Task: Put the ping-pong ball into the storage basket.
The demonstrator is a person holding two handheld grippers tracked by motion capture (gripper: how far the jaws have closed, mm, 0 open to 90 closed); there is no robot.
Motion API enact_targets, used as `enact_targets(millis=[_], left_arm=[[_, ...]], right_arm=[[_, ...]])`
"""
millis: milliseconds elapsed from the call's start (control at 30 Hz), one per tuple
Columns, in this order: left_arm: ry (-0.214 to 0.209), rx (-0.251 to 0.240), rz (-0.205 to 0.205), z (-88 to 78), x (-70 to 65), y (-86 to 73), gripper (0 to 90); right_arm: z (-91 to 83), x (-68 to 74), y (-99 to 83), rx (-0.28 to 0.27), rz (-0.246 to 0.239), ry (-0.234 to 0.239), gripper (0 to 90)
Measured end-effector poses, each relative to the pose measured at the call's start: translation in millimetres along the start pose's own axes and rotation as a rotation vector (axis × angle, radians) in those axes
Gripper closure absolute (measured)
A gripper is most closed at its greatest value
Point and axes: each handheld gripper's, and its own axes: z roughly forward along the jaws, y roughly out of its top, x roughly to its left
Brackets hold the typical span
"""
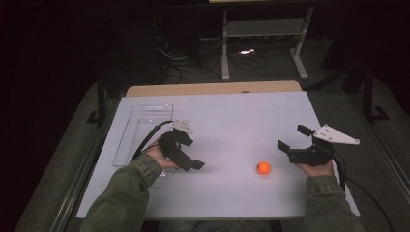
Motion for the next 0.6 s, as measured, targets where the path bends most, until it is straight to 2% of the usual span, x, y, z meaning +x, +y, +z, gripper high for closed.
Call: enact_targets(millis=[600], left_arm=[[-0.046,0.063,0.009,23.0,-0.9,15.0,0.0]], right_arm=[[0.1,-0.2,-0.2,0.000,-0.001,0.001,0.0]])
